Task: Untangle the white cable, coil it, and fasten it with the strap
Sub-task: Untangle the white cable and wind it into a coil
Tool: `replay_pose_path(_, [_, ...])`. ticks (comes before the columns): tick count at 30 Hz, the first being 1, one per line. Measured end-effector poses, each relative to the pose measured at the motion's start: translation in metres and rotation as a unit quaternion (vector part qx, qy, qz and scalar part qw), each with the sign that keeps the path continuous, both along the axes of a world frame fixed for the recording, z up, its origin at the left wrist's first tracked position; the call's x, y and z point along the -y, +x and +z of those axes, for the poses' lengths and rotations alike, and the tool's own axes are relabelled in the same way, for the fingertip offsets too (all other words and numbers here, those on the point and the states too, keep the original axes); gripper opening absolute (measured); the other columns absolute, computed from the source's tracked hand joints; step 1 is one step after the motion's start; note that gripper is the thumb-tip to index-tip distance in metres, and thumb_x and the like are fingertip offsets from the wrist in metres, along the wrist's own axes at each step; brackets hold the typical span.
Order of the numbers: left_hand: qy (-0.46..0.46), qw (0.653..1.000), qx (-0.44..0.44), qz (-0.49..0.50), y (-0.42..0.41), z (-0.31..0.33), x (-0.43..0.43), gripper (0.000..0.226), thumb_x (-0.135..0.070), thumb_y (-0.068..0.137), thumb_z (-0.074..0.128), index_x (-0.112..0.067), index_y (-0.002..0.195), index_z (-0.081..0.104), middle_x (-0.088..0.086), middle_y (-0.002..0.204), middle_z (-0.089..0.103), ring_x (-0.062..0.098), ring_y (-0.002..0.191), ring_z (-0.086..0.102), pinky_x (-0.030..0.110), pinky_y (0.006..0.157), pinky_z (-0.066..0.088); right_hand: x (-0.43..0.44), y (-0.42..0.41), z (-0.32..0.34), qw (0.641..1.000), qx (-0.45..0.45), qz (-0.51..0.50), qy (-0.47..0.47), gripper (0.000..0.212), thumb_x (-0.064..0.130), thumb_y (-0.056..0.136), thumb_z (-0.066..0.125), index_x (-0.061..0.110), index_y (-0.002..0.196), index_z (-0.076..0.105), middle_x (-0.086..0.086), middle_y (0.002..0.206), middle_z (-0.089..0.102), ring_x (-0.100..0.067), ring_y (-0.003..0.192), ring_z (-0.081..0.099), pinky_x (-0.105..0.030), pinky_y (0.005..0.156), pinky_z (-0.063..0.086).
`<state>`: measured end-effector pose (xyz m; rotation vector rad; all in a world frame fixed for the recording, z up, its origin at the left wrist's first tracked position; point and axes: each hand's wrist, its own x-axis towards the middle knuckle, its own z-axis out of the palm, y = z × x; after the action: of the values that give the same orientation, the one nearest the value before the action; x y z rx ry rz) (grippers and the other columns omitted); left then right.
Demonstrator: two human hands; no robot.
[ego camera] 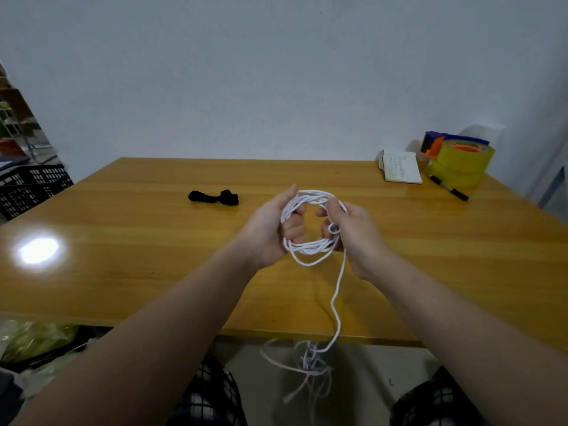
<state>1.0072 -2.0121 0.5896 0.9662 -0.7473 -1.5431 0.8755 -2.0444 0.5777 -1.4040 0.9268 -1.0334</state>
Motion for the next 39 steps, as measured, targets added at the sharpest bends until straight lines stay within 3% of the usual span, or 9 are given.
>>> replay_pose_path(4, [-0.041, 0.995, 0.057, -0.068, -0.004, 0.0, -0.004, 0.041, -0.036, 0.099, 0.037, -0.01, 0.072, 0.053, 0.001, 0.048, 0.052, 0.015, 0.048, 0.054, 0.029, 0.066, 0.045, 0.014, -0.004, 0.001, 0.998, -0.017, -0.053, -0.044, 0.038, 0.031, 0.1, 0.036, 0.015, 0.07, 0.054, 0.003, 0.047, 0.043, -0.007, 0.038, 0.036, -0.023, 0.042, 0.028])
replay_pose_path(7, [-0.044, 0.993, 0.086, -0.062, -0.005, 0.004, -0.002, 0.03, -0.029, 0.098, 0.04, -0.008, 0.096, 0.061, 0.005, 0.071, 0.066, 0.018, 0.073, 0.063, 0.032, 0.08, 0.049, 0.023, -0.005, 0.005, 0.973, -0.135, -0.083, -0.167, 0.043, 0.033, 0.101, 0.031, 0.014, 0.069, 0.054, 0.008, 0.049, 0.045, -0.009, 0.046, 0.042, -0.025, 0.048, 0.031])
replay_pose_path(14, [-0.007, 0.997, -0.061, -0.055, -0.001, 0.019, 0.0, 0.056, -0.042, 0.094, 0.031, -0.003, 0.069, 0.062, 0.007, 0.056, 0.055, 0.021, 0.053, 0.054, 0.033, 0.071, 0.045, 0.035, 0.002, 0.027, 0.89, -0.289, -0.058, -0.348, 0.04, 0.029, 0.102, 0.026, 0.011, 0.073, 0.047, 0.008, 0.056, 0.042, -0.022, 0.062, 0.044, -0.032, 0.052, 0.024])
replay_pose_path(17, [0.01, 0.995, -0.08, -0.06, -0.003, 0.022, 0.002, 0.06, -0.056, 0.096, 0.024, -0.008, 0.07, 0.05, -0.002, 0.04, 0.033, 0.013, 0.04, 0.034, 0.027, 0.061, 0.032, 0.037, 0.003, 0.027, 0.9, -0.27, -0.031, -0.341, 0.037, 0.03, 0.101, 0.029, 0.013, 0.074, 0.048, 0.004, 0.057, 0.045, -0.02, 0.058, 0.045, -0.031, 0.057, 0.026])
replay_pose_path(21, [0.015, 1.0, -0.001, 0.005, 0.002, 0.026, 0.004, 0.049, -0.048, 0.095, 0.043, -0.016, 0.058, 0.039, -0.009, 0.034, 0.021, 0.007, 0.03, 0.02, 0.018, 0.039, 0.026, 0.037, -0.007, 0.035, 0.97, -0.138, 0.117, -0.16, 0.043, 0.038, 0.098, 0.039, 0.003, 0.083, 0.059, -0.006, 0.068, 0.057, -0.019, 0.059, 0.055, -0.029, 0.05, 0.045])
replay_pose_path(24, [-0.015, 0.99, 0.11, 0.092, 0.016, 0.024, 0.008, 0.045, -0.041, 0.094, 0.05, -0.018, 0.059, 0.035, -0.009, 0.037, 0.018, 0.007, 0.03, 0.015, 0.017, 0.037, 0.016, 0.042, -0.021, 0.039, 0.964, -0.197, 0.163, -0.072, 0.029, 0.036, 0.086, 0.062, 0.009, 0.096, 0.065, -0.009, 0.076, 0.064, -0.015, 0.048, 0.054, -0.022, 0.039, 0.039])
replay_pose_path(27, [-0.023, 0.978, 0.165, 0.126, 0.03, 0.018, 0.01, 0.046, -0.042, 0.094, 0.051, -0.019, 0.059, 0.032, -0.009, 0.041, 0.018, 0.009, 0.033, 0.015, 0.019, 0.037, 0.018, 0.048, -0.031, 0.043, 0.958, -0.207, 0.183, -0.079, 0.027, 0.025, 0.077, 0.073, 0.008, 0.096, 0.065, -0.005, 0.063, 0.056, -0.009, 0.042, 0.035, -0.02, 0.04, 0.022])
replay_pose_path(34, [-0.035, 0.94, 0.333, -0.057, 0.02, 0.01, -0.012, 0.055, -0.067, 0.077, 0.05, -0.026, 0.05, 0.028, -0.007, 0.05, 0.016, 0.011, 0.043, 0.012, 0.027, 0.048, 0.009, 0.053, -0.033, 0.045, 0.959, -0.184, 0.029, -0.216, 0.02, 0.025, 0.086, 0.065, 0.005, 0.085, 0.064, -0.004, 0.074, 0.054, -0.008, 0.067, 0.047, -0.016, 0.056, 0.036])
replay_pose_path(39, [-0.041, 0.991, 0.114, 0.055, 0.022, 0.018, -0.004, 0.051, -0.049, 0.092, 0.049, -0.022, 0.056, 0.025, -0.009, 0.042, 0.018, 0.007, 0.034, 0.016, 0.022, 0.041, 0.017, 0.065, -0.036, 0.039, 0.876, -0.363, -0.016, -0.316, 0.033, 0.051, 0.082, 0.06, 0.019, 0.086, 0.06, 0.002, 0.073, 0.055, -0.015, 0.07, 0.052, -0.035, 0.064, 0.042])
